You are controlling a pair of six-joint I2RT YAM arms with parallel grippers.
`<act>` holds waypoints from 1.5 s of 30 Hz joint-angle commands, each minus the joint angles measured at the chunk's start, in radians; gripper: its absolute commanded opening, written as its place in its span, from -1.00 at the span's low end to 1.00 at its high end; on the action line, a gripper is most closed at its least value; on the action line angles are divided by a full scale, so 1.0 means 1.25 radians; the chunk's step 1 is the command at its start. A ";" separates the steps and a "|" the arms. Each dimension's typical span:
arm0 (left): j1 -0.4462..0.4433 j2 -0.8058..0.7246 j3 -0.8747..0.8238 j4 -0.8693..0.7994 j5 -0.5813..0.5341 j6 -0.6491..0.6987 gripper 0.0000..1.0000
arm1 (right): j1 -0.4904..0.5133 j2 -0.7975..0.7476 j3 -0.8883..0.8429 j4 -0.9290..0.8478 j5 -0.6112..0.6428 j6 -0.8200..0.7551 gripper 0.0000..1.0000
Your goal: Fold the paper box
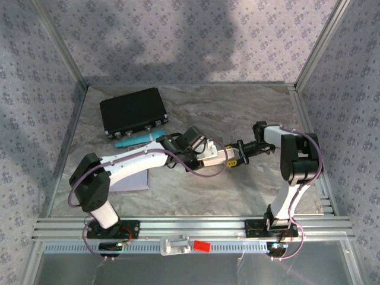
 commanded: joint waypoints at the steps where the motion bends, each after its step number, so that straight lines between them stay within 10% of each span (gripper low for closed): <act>1: 0.006 0.021 0.035 -0.066 0.049 0.012 -0.30 | -0.010 -0.002 -0.004 -0.058 0.009 -0.029 0.06; 14: 0.032 0.071 0.088 -0.149 0.106 0.000 -0.33 | -0.126 -0.306 0.095 -0.133 0.332 -0.135 0.21; 22: 0.061 0.070 0.092 -0.176 0.158 0.016 -0.33 | 0.124 -0.561 0.078 -0.029 0.739 -0.503 -0.06; 27: 0.075 0.066 0.088 -0.202 0.187 0.030 -0.33 | 0.185 -0.704 -0.047 0.112 0.756 -0.675 -0.09; 45: 0.135 0.059 0.071 -0.250 0.255 0.055 -0.35 | 0.211 -0.390 0.184 -0.089 0.638 -0.882 -0.19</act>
